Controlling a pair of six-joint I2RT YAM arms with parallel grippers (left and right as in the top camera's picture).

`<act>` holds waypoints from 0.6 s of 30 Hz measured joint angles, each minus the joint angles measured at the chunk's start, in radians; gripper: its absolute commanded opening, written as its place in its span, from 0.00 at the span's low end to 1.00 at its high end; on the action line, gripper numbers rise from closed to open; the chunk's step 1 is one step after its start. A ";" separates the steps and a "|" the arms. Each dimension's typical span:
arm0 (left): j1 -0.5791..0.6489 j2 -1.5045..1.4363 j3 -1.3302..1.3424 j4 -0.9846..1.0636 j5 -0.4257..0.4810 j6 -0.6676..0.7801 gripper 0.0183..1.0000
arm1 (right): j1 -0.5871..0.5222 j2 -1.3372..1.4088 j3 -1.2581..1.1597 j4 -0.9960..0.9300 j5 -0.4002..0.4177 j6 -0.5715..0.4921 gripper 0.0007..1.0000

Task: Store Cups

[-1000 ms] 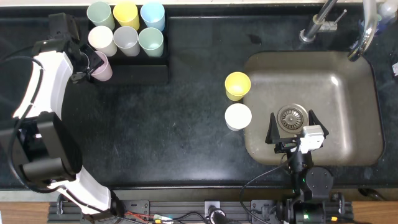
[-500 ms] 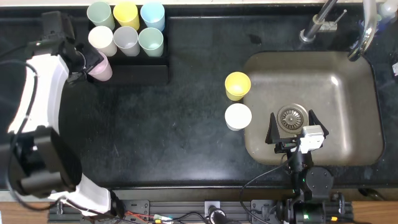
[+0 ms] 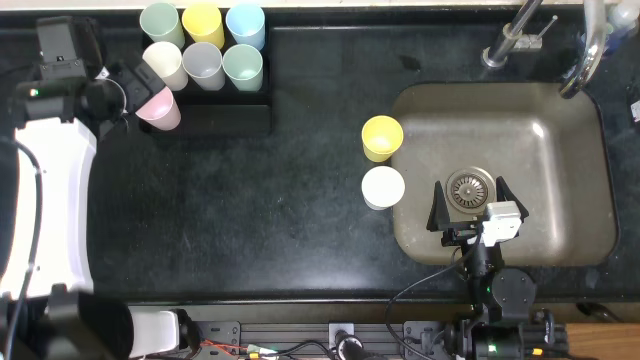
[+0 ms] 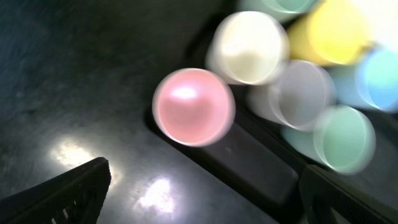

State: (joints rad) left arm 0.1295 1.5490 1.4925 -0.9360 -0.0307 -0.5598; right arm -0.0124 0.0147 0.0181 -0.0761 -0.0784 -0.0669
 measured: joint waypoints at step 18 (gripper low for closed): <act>-0.190 -0.311 -0.108 0.066 0.020 0.280 1.00 | 0.000 0.000 0.000 0.000 -0.001 0.000 1.00</act>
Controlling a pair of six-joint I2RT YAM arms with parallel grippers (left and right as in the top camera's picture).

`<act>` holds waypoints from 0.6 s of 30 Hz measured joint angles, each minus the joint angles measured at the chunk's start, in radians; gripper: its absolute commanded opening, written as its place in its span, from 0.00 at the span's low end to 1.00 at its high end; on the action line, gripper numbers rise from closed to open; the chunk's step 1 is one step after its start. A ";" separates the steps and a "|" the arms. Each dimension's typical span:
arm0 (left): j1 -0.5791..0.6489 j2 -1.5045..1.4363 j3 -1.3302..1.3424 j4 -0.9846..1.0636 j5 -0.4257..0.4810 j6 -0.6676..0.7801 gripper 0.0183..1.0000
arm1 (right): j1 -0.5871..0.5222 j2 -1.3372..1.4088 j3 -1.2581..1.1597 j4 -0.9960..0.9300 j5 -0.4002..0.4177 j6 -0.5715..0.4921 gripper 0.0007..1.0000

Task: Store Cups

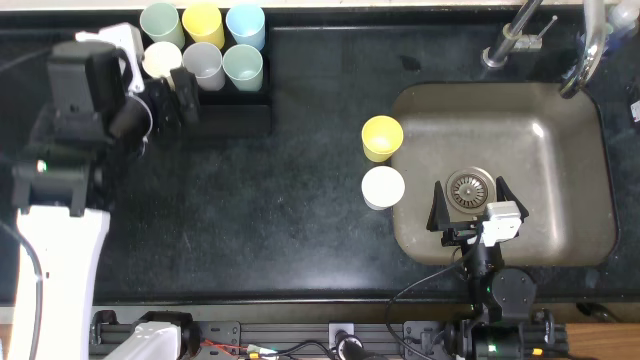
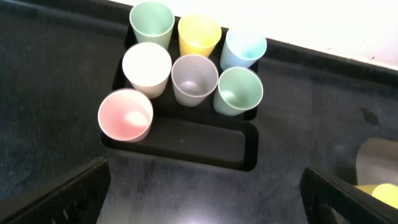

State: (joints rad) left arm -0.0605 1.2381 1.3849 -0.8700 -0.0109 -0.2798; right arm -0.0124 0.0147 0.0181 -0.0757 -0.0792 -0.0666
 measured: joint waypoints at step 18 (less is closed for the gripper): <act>-0.335 0.078 -0.133 0.270 0.000 -0.002 1.00 | 0.000 0.000 0.000 0.000 0.000 0.000 1.00</act>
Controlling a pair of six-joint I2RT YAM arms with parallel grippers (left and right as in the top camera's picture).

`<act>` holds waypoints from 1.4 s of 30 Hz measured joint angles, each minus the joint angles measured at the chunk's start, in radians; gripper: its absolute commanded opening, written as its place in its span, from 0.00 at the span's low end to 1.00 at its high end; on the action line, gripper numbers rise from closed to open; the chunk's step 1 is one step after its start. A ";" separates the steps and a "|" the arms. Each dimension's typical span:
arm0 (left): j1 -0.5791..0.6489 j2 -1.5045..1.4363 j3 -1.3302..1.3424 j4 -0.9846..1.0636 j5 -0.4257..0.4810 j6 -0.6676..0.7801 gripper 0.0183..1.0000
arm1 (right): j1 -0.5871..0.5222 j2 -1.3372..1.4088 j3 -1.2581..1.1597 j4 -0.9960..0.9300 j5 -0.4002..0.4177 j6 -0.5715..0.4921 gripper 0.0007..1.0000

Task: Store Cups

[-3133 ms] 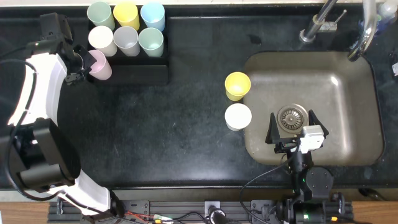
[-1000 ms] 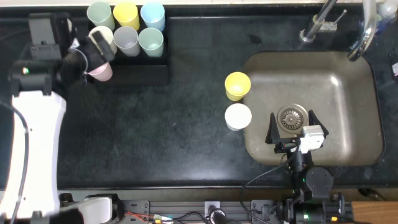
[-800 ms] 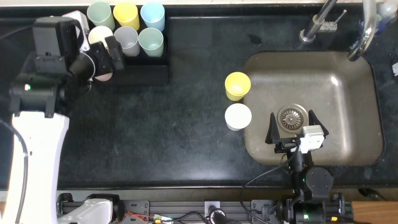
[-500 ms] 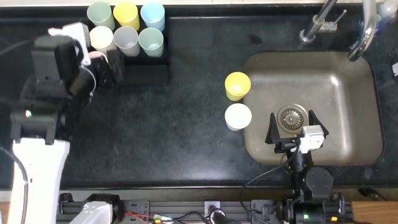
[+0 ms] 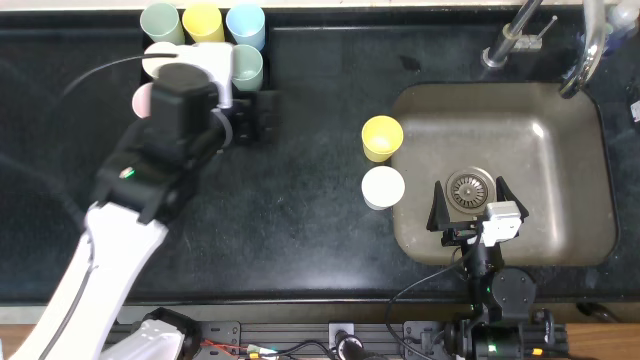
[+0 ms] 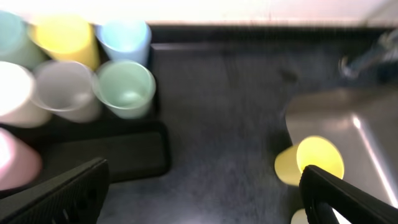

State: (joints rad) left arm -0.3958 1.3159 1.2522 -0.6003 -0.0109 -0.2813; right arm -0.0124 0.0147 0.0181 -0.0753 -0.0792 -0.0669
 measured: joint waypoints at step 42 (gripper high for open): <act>-0.270 0.716 0.575 -0.306 0.112 -0.007 1.00 | 0.000 0.000 0.000 0.000 0.000 0.000 1.00</act>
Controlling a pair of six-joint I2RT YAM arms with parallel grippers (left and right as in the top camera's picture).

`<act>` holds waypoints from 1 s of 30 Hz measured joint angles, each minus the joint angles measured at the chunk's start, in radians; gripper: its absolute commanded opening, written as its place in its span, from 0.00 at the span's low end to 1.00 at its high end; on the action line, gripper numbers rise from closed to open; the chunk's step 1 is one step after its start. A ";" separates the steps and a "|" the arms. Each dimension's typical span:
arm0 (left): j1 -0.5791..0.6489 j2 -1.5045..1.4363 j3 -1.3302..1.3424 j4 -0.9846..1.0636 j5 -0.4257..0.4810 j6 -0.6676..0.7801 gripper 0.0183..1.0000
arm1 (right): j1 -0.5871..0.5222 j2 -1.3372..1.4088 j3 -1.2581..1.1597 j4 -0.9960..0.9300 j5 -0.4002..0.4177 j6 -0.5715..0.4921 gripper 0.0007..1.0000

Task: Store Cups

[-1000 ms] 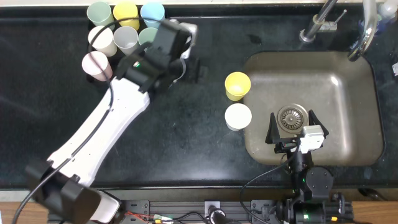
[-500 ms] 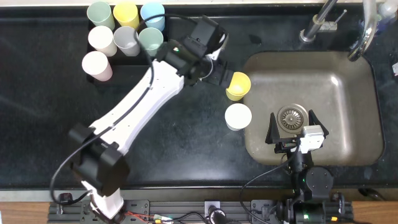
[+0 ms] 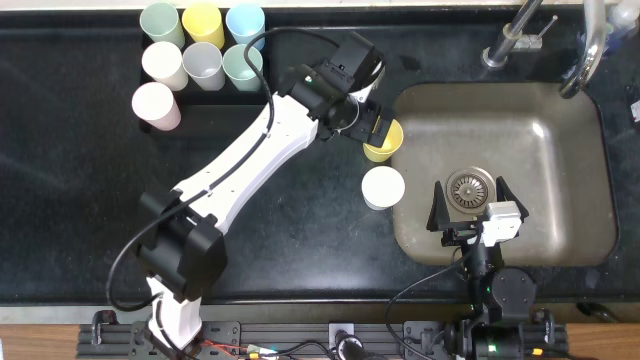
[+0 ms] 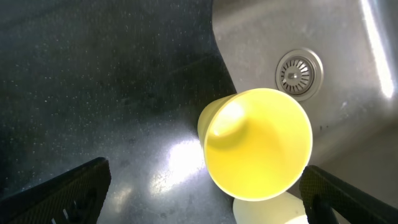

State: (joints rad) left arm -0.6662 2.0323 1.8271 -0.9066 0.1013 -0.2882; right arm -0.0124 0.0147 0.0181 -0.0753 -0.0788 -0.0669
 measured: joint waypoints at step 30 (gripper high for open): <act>0.000 0.143 0.019 0.075 -0.045 -0.053 0.02 | 0.000 0.000 0.000 0.000 0.000 0.000 1.00</act>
State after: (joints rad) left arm -0.6662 2.1754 1.8458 -0.8314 0.0563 -0.3412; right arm -0.0124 0.0147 0.0181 -0.0757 -0.0792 -0.0669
